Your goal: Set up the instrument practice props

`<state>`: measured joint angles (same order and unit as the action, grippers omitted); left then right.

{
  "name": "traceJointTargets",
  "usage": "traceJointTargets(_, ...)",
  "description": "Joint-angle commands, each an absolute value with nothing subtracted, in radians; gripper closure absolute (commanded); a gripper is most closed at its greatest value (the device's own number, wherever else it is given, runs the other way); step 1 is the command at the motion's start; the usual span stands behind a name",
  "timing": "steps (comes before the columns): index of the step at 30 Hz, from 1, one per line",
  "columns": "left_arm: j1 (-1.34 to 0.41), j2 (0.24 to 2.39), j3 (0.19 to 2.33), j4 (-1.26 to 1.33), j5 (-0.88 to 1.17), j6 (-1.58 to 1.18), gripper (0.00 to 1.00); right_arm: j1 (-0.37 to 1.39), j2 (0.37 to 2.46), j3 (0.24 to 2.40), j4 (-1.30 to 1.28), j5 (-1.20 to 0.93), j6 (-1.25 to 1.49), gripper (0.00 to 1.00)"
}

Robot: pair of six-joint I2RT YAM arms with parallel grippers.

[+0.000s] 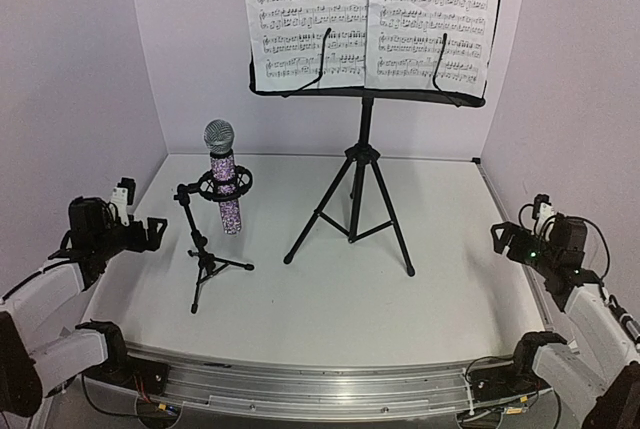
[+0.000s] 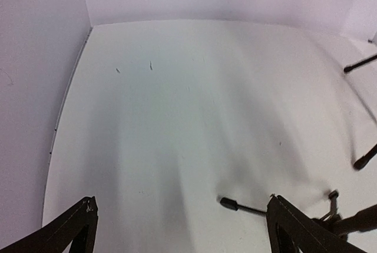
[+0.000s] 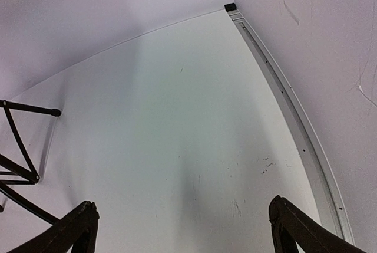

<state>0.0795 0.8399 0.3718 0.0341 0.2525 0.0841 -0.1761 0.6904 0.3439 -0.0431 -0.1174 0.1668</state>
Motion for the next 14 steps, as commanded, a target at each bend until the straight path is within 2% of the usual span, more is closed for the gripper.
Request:
traceJointTargets(1, 0.082, 0.89, 0.336, 0.151, 0.352, 0.262, 0.01, -0.18, 0.687, 0.29, 0.1, -0.147, 0.119, 0.02)
traceJointTargets(5, 0.082, 0.921, 0.349, 0.14, 0.392, 0.233, 0.0, -0.18, 0.683, 0.266, 0.123, -0.155, 0.114, 0.02)
traceJointTargets(14, 0.082, 0.873, 0.259, 0.233, 0.318, 0.128, 0.0, -0.18, 0.691, 0.259, 0.13, -0.169, 0.119, 0.02)
